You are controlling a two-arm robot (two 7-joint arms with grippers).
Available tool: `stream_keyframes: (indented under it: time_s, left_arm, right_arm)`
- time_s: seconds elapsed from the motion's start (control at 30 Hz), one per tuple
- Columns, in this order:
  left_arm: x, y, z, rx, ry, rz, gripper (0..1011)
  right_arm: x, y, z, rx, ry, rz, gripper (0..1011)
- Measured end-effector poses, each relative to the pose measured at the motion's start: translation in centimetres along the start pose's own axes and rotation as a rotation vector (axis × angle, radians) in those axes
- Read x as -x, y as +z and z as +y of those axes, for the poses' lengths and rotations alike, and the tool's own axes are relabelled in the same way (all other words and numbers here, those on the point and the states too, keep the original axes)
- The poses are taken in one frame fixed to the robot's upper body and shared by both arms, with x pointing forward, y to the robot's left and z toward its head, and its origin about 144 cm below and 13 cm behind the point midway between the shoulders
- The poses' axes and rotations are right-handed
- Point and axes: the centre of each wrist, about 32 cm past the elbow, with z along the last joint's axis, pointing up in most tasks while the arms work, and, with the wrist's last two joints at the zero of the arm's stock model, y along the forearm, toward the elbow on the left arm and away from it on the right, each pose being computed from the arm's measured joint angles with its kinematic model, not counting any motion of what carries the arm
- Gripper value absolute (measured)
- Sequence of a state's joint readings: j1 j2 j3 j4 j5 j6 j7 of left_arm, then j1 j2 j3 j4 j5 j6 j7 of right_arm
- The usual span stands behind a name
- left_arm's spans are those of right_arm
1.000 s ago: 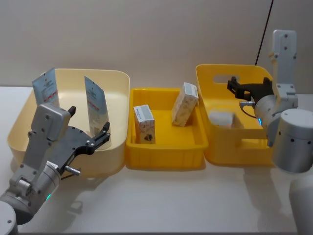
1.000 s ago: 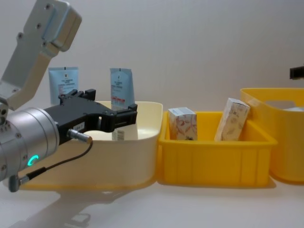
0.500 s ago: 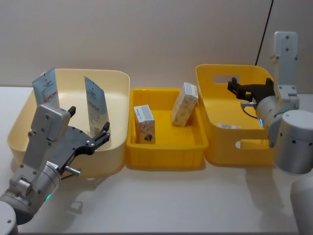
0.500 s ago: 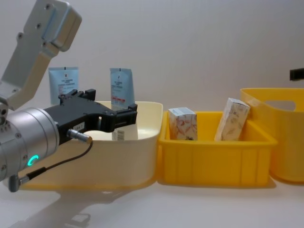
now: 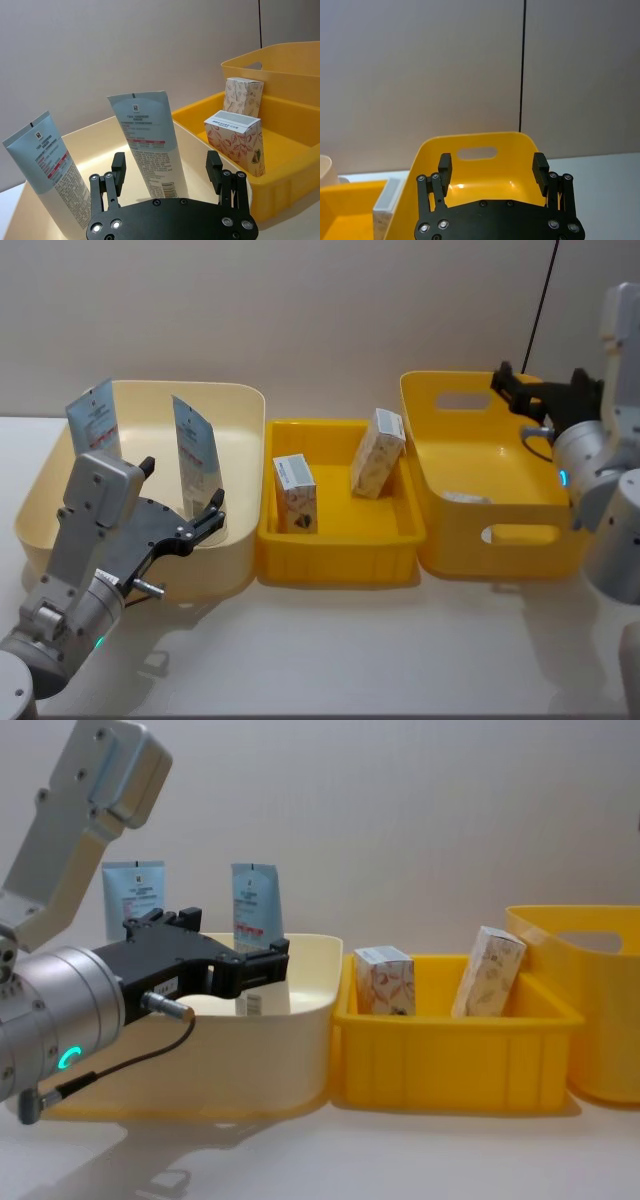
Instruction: Bimanual collaborative sorting of washing and personal care products
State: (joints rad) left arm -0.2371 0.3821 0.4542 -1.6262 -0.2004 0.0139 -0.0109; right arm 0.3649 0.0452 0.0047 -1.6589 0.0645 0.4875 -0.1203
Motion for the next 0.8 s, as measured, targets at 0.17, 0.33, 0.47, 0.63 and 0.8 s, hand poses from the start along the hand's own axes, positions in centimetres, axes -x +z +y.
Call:
stream_keyframes:
  time_s: [0.17,0.33,0.47,0.63,0.8]
  left_arm:
    - [0.0,0.0,0.0,0.000,0.000,0.000,1000]
    - [-0.1,0.1,-0.1,0.000,-0.003,-0.001,1000]
    - [-0.4,0.4,-0.4,-0.007,-0.009,-0.004,999]
    - [-0.8,0.9,-1.1,-0.017,-0.019,-0.004,1000]
    - [-1.0,1.4,-1.8,-0.024,-0.028,-0.003,1000]
  right_arm:
    - [-0.6,0.5,-0.7,-0.053,-0.004,0.031,1001]
    - [-1.0,0.9,-1.2,-0.093,-0.006,0.054,1001]
    - [-1.2,1.0,-1.4,-0.109,-0.008,0.063,1001]
    - [-1.4,1.2,-1.7,-0.130,-0.010,0.074,1001]
    - [-1.6,1.4,-1.9,-0.144,-0.011,0.081,1001]
